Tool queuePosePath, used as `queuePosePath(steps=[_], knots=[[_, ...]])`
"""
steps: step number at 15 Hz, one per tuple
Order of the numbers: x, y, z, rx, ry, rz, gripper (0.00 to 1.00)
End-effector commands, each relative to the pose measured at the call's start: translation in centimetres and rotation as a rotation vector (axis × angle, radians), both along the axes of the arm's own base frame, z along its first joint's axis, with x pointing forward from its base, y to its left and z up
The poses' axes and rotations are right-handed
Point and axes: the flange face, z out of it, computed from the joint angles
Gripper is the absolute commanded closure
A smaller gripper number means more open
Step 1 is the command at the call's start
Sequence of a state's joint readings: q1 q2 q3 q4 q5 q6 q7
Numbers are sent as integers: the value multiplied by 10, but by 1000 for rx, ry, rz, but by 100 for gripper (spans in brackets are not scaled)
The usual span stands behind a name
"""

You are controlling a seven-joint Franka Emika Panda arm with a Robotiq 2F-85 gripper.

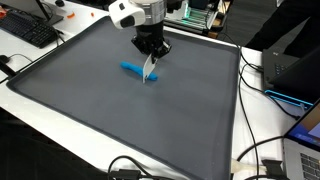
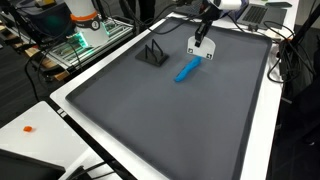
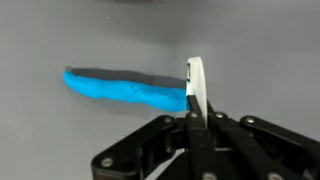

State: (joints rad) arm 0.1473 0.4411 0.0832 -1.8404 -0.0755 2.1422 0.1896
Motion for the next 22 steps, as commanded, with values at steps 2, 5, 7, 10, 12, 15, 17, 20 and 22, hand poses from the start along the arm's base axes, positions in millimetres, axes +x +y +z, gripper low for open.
queuePosePath(steps=[2,5,7,10,12,15,17,20,22], knots=[[9,-1,-9,-33,-26,12,99],[11,0,-15,-41,-35,17,99],[13,1,-20,-44,-44,26,99],[14,3,-27,-47,-39,33,99],[14,4,-32,-50,-34,35,99],[13,4,-37,-53,-33,33,99],[13,3,-41,-54,-30,32,99],[12,1,-47,-55,-22,28,99],[10,0,-52,-54,-16,24,99]])
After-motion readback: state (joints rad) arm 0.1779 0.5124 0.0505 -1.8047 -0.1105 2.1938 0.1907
